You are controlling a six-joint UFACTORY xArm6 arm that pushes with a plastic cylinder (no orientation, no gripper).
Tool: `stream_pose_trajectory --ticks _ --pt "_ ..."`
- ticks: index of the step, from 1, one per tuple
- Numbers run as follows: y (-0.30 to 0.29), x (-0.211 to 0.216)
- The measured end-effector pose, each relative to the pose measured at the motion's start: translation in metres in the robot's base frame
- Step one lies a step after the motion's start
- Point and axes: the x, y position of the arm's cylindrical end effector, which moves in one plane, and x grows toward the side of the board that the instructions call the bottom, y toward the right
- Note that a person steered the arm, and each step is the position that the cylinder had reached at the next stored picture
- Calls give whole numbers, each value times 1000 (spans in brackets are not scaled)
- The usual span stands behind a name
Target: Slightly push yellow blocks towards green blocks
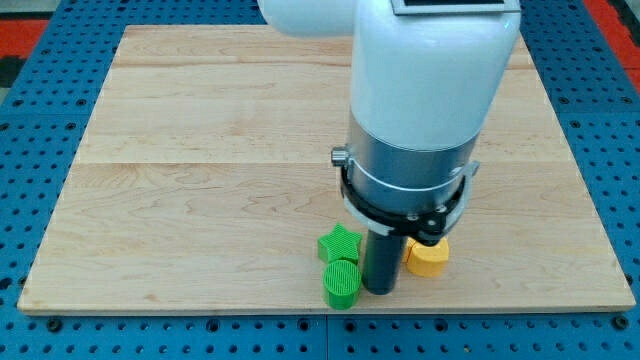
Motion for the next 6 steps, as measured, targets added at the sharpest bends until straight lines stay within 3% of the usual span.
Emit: stream_pose_trajectory --ticks 1,2,3,4,5,6 --pt "36 8" --pt "109 7" --pt "132 -14" --pt "61 -40" --pt "32 -40" --pt "40 -50"
